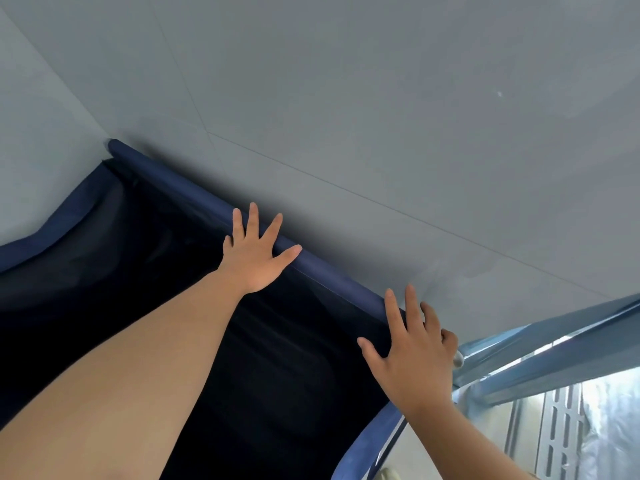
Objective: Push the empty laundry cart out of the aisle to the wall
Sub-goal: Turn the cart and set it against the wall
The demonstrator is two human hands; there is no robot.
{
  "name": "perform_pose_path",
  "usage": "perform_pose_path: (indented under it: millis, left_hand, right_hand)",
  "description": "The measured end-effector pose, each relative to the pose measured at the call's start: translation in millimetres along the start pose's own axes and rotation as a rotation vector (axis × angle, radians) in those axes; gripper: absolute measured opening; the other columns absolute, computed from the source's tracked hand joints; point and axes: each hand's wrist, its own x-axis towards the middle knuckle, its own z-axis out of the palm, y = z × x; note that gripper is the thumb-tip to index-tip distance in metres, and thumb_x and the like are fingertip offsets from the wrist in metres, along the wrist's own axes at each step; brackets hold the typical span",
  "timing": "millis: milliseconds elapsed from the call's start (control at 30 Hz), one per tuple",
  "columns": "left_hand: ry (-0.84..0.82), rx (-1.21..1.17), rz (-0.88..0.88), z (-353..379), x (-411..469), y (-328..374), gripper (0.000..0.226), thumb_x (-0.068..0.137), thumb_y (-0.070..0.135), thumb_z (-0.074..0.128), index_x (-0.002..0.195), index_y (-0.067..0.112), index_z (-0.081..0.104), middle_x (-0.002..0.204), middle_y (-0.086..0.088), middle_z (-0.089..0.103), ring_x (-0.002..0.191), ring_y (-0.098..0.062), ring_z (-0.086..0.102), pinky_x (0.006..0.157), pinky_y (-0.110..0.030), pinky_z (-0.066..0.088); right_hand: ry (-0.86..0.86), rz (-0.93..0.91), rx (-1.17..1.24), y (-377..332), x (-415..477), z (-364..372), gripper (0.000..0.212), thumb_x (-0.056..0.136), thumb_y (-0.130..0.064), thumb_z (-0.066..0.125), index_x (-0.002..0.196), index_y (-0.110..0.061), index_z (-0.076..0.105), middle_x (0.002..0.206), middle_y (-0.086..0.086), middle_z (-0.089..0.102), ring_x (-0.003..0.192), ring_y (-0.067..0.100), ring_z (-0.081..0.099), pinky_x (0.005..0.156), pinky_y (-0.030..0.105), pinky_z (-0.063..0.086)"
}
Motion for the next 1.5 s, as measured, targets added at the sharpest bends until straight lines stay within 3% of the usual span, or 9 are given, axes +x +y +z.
perform_pose_path:
  millis: [467,933,1333,1500]
  left_hand:
    - [-0.001,0.014,-0.028,-6,3,-8,0.088,0.083,0.084,0.018,0.157,0.04,-0.002,0.165,-0.003,-0.027,0.149,-0.033,-0.031,0.12,-0.062,0.003]
    - [0.016,0.035,-0.1,-16,11,-20,0.085,0.084,0.084,0.021,0.154,0.035,0.024,0.169,-0.003,-0.012,0.151,-0.035,-0.025,0.118,-0.066,0.005]
    - [0.041,-0.003,-0.097,-13,11,-38,0.086,0.084,0.084,0.022,0.156,0.036,0.017,0.168,-0.003,-0.016,0.15,-0.035,-0.027,0.119,-0.064,0.007]
    - [0.004,0.026,-0.093,-15,9,-36,0.092,0.082,0.086,0.019,0.158,0.036,0.002,0.167,-0.005,-0.022,0.151,-0.035,-0.026,0.12,-0.062,0.005]
  right_hand:
    - [0.004,-0.014,0.005,-11,8,1,0.086,0.079,-0.068,0.065,0.15,-0.024,0.043,0.157,0.013,0.043,0.125,0.038,0.056,0.084,0.055,0.046]
    - [0.048,-0.065,0.002,-18,31,7,0.088,0.078,-0.074,0.057,0.149,-0.025,0.041,0.156,0.012,0.045,0.121,0.037,0.057,0.083,0.054,0.046]
    - [0.058,-0.084,-0.004,-29,36,10,0.089,0.079,-0.076,0.055,0.151,-0.025,0.041,0.156,0.013,0.045,0.115,0.037,0.06,0.084,0.056,0.048]
    - [0.037,-0.101,-0.031,-26,38,9,0.088,0.078,-0.075,0.053,0.15,-0.025,0.041,0.154,0.013,0.047,0.113,0.036,0.061,0.08,0.053,0.048]
